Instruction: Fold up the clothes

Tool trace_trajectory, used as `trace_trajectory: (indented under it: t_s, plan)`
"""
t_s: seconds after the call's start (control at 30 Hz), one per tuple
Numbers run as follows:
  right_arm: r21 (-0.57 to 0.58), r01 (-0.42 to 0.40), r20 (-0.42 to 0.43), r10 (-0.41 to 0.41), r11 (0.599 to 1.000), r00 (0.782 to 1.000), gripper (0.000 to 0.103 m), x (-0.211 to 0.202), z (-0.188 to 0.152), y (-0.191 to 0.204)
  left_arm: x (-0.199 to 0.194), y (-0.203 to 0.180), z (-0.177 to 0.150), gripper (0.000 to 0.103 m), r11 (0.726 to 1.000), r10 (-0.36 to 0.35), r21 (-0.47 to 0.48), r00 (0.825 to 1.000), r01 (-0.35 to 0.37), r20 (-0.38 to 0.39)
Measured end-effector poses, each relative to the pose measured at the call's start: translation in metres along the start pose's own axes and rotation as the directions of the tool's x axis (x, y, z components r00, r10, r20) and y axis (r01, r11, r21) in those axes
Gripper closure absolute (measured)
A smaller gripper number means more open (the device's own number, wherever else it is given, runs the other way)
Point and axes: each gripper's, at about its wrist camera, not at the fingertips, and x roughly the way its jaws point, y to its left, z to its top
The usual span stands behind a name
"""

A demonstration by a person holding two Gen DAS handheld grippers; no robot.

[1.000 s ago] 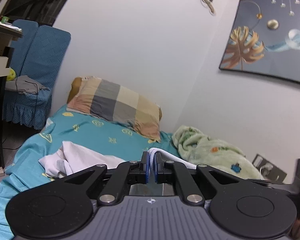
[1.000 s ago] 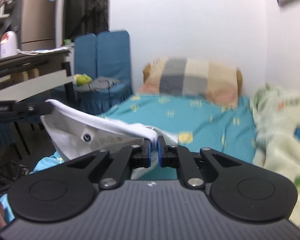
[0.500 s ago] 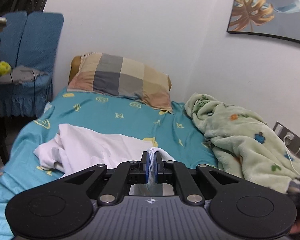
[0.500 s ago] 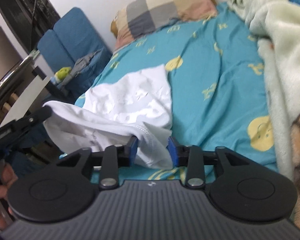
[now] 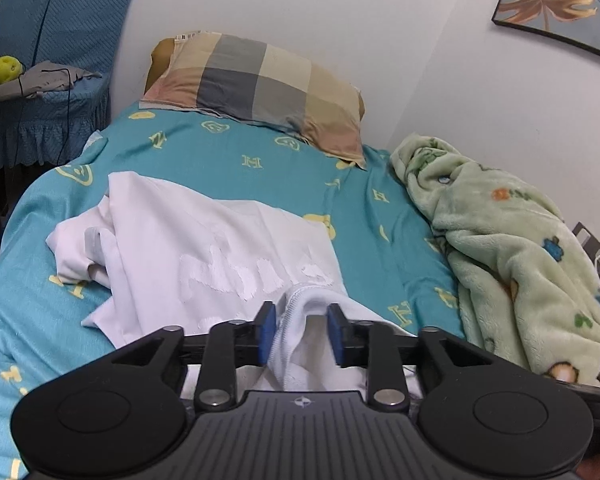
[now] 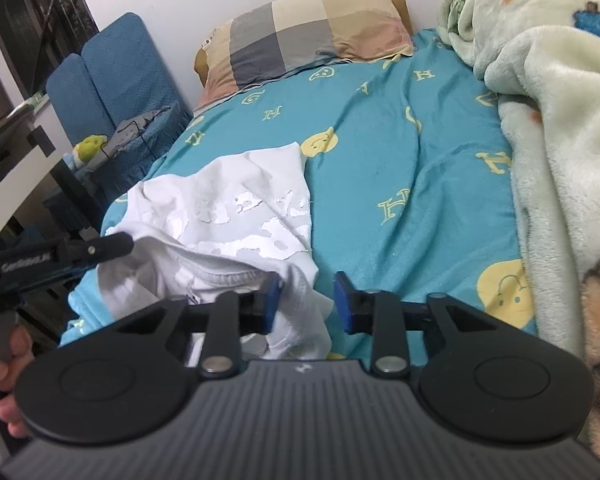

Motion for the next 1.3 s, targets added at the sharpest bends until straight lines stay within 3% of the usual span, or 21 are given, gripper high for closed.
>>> trace_trajectory:
  t_s: [0.07,0.13,0.23,0.37,0.5,0.73,0.83,0.9,0.97,1.13,1.23,1.27,1.3]
  plan:
    - [0.025,0.003,0.004,-0.003,1.0,1.0,0.084,0.0,0.001,-0.003,-0.005,-0.004,-0.002,0.055,1.0,-0.009,-0.008,1.0,0.009,-0.013]
    - [0.055,0.004,0.014,-0.005,0.998,1.0,0.09,-0.004,0.001,-0.008,-0.011,-0.008,-0.007,0.053,1.0,-0.008,-0.017,1.0,0.007,-0.03]
    - [0.093,0.0,0.028,-0.003,0.996,1.0,0.091,-0.01,0.003,-0.014,-0.024,-0.017,-0.018,0.043,0.999,0.005,-0.04,0.998,-0.008,-0.065]
    - [0.131,-0.014,0.041,0.008,0.991,0.999,0.091,-0.016,0.004,-0.02,-0.04,-0.03,-0.04,0.043,1.0,0.013,0.024,0.994,-0.01,-0.111]
    - [0.166,-0.022,0.038,0.016,0.986,0.999,0.091,-0.018,0.003,-0.025,-0.046,-0.041,-0.056,0.043,0.988,0.102,0.128,0.986,-0.085,-0.129]
    - [0.12,-0.053,0.003,0.053,0.991,0.999,0.089,-0.023,0.001,-0.018,-0.053,-0.036,-0.052,0.048,0.994,0.085,0.082,0.991,-0.077,-0.103]
    - [0.056,-0.068,-0.027,0.069,0.996,0.997,0.079,-0.022,-0.002,-0.007,-0.052,-0.035,-0.054,0.05,0.993,0.096,0.076,0.988,-0.087,-0.121]
    - [0.019,-0.063,-0.036,0.064,0.998,0.997,0.058,-0.02,-0.005,0.0,-0.05,-0.035,-0.058,0.051,0.992,0.107,0.078,0.984,-0.097,-0.14]
    - [-0.011,-0.058,-0.045,0.057,0.998,0.997,0.053,-0.017,-0.007,0.005,-0.049,-0.035,-0.063,0.051,0.991,0.117,0.077,0.98,-0.106,-0.161]
    - [-0.009,-0.035,-0.057,0.034,0.999,0.998,0.053,-0.01,-0.011,0.007,-0.039,-0.023,-0.069,0.051,0.995,0.08,-0.048,0.977,-0.091,-0.198]
    - [0.007,-0.033,-0.052,0.034,0.999,0.998,0.053,-0.009,-0.012,0.005,-0.035,-0.005,-0.067,0.052,0.977,0.028,-0.204,0.984,-0.064,-0.177]
    - [0.011,-0.034,-0.047,0.034,0.999,0.998,0.053,-0.01,-0.012,0.004,-0.033,0.001,-0.066,0.061,0.966,0.011,-0.254,0.986,-0.054,-0.168]
    - [0.013,-0.035,-0.041,0.036,0.999,0.998,0.053,-0.01,-0.012,0.004,-0.032,0.006,-0.065,0.077,0.952,-0.004,-0.303,0.987,-0.045,-0.158]
